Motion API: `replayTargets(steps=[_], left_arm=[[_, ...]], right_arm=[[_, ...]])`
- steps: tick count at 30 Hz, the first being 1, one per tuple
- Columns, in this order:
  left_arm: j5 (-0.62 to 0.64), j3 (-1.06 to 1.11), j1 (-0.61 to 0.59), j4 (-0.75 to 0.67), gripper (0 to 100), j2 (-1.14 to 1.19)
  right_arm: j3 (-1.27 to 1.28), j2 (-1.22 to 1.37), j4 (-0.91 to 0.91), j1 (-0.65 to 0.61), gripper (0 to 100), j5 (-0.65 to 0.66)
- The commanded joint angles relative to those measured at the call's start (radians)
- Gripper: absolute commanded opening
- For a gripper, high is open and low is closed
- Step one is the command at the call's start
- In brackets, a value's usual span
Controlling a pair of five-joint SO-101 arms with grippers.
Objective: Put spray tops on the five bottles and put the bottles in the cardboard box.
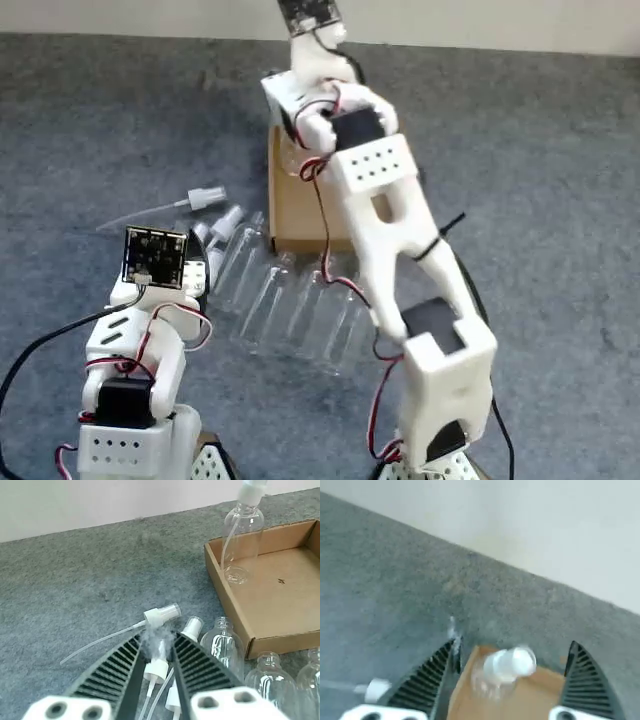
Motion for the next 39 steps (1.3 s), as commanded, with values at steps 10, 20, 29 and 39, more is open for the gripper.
replayTargets(steps=[10,20,29,39], left_arm=[[-0.008,0.018,-0.010,-0.057,0,0.001],[-0.008,0.035,-0.012,-0.089,0,0.001],[-0.008,0.033,-0.012,-0.089,0,0.001],[-0.008,0.031,-0.012,-0.089,0,0.001]], right_arm=[[-0.062,-0.338,0.638,-0.008,26.3,0.005],[0.202,-0.556,0.820,-0.016,15.6,0.003],[1.050,-0.857,0.487,-0.013,8.9,-0.086],[1.345,-0.845,0.229,-0.076,28.1,-0.292]])
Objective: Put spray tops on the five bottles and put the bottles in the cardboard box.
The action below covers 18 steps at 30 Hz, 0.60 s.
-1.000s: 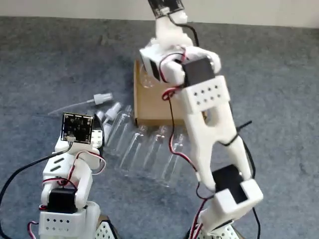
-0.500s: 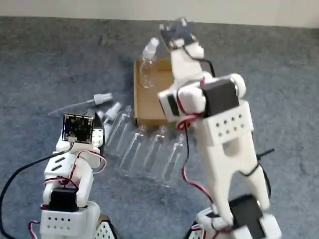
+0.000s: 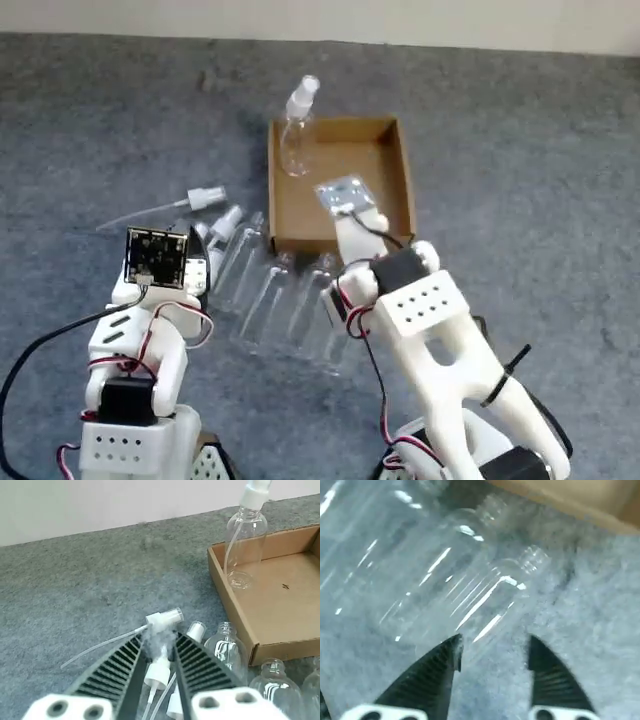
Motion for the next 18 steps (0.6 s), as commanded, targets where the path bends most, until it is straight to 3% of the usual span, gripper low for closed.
replayTargets(steps=[1,4,12,15,18], left_arm=[[-0.008,-0.005,-0.012,-0.023,0,-0.001],[-0.008,-0.005,-0.012,-0.023,0,-0.001],[-0.008,-0.005,-0.012,-0.023,0,-0.001],[-0.008,-0.005,-0.013,-0.023,0,-0.001],[-0.008,-0.005,-0.013,-0.023,0,-0.001]], right_arm=[[0.050,0.001,-0.124,-0.018,31.4,-0.183],[0.079,0.019,-0.200,-0.053,37.8,-0.288],[0.223,0.130,-0.369,-0.061,37.8,-0.299],[0.243,0.170,-0.351,-0.012,35.9,-0.298],[0.242,0.180,-0.332,0.120,27.0,-0.219]])
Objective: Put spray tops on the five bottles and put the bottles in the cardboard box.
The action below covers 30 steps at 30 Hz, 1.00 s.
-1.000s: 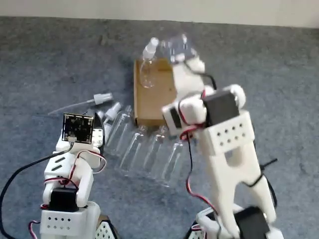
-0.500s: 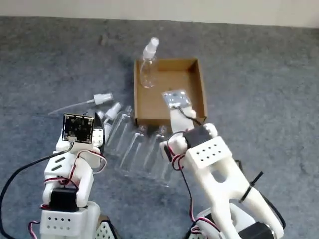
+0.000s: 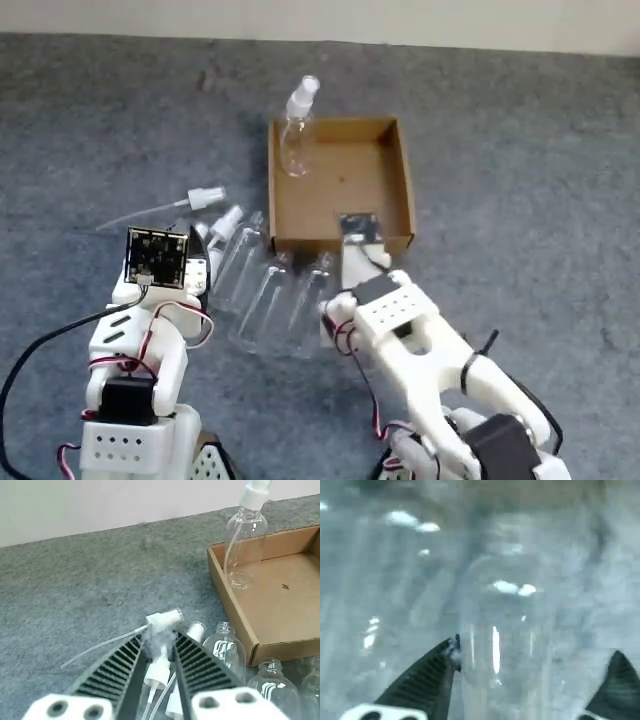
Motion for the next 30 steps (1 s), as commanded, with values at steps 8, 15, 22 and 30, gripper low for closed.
replayTargets(steps=[8,15,22,30], left_arm=[[-0.008,-0.004,-0.012,-0.023,0,-0.001],[-0.008,-0.041,-0.010,-0.021,0,0.005],[-0.086,-0.387,-0.016,0.198,0,0.360],[-0.318,-1.087,-0.150,0.535,1,1.225]], right_arm=[[-0.008,-0.058,0.012,0.593,9.2,0.647],[-0.047,-0.059,0.013,0.914,9.2,0.994],[-0.159,-0.059,0.166,0.955,11.8,1.114],[-0.180,-0.059,0.177,0.981,12.5,1.220]])
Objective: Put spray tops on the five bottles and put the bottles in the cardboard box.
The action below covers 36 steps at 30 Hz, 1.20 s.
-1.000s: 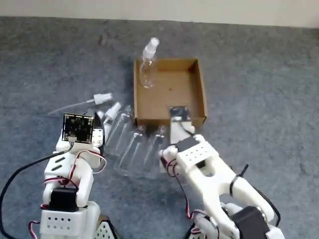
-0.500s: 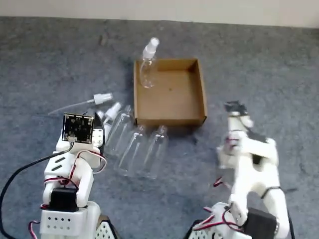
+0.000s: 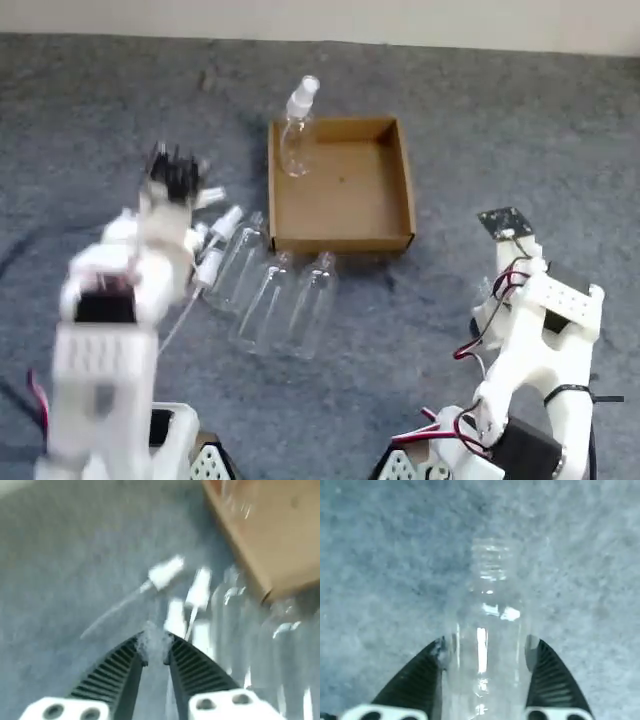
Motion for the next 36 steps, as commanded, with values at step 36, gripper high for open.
replayTargets(steps=[36], left_arm=[[-0.382,-1.647,-0.071,0.417,0,1.755]], right_arm=[[0.031,-0.041,0.005,0.061,12.7,0.040]])
